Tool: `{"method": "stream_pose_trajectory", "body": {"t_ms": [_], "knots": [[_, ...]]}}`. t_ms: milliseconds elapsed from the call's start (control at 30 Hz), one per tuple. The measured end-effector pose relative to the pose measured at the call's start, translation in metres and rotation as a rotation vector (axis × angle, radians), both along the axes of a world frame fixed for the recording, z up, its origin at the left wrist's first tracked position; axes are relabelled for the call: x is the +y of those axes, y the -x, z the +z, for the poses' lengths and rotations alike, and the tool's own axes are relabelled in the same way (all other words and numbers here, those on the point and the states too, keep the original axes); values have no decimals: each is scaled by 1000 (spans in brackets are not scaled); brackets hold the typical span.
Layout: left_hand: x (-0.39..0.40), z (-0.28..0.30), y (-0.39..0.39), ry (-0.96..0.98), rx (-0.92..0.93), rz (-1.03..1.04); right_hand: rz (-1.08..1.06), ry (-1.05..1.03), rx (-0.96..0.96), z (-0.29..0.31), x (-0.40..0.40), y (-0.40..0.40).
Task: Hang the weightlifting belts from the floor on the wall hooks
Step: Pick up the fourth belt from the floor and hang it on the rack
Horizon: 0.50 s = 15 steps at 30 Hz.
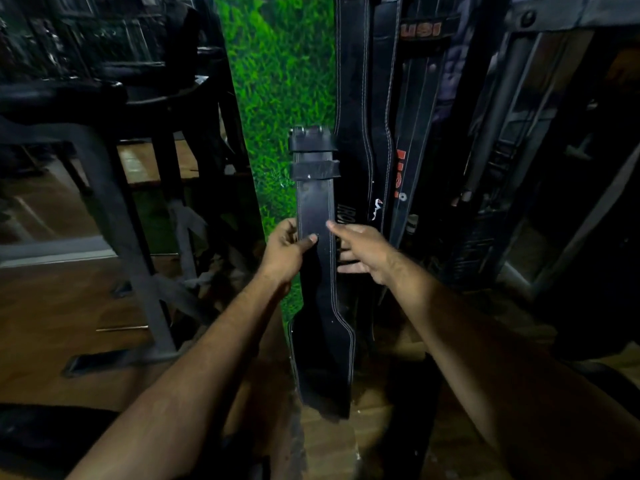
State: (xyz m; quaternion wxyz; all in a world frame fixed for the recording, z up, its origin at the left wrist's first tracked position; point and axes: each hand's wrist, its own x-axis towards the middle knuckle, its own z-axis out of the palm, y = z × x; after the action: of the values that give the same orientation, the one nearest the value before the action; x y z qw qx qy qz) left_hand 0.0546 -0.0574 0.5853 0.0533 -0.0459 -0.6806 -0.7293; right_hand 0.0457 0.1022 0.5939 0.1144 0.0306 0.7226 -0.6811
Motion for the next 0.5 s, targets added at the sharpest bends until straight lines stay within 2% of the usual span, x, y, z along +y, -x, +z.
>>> {"method": "stream_pose_trajectory", "body": {"t_ms": [167,333,500], "knots": [[0,-6,7,94,31,-103,-140,113,423,25,-18,22],[14,25,18,119,40,-104,-131,239,489,36,-8,38],[39,76,24,-1,128,115,-49,176,612,54,9,47]]}}
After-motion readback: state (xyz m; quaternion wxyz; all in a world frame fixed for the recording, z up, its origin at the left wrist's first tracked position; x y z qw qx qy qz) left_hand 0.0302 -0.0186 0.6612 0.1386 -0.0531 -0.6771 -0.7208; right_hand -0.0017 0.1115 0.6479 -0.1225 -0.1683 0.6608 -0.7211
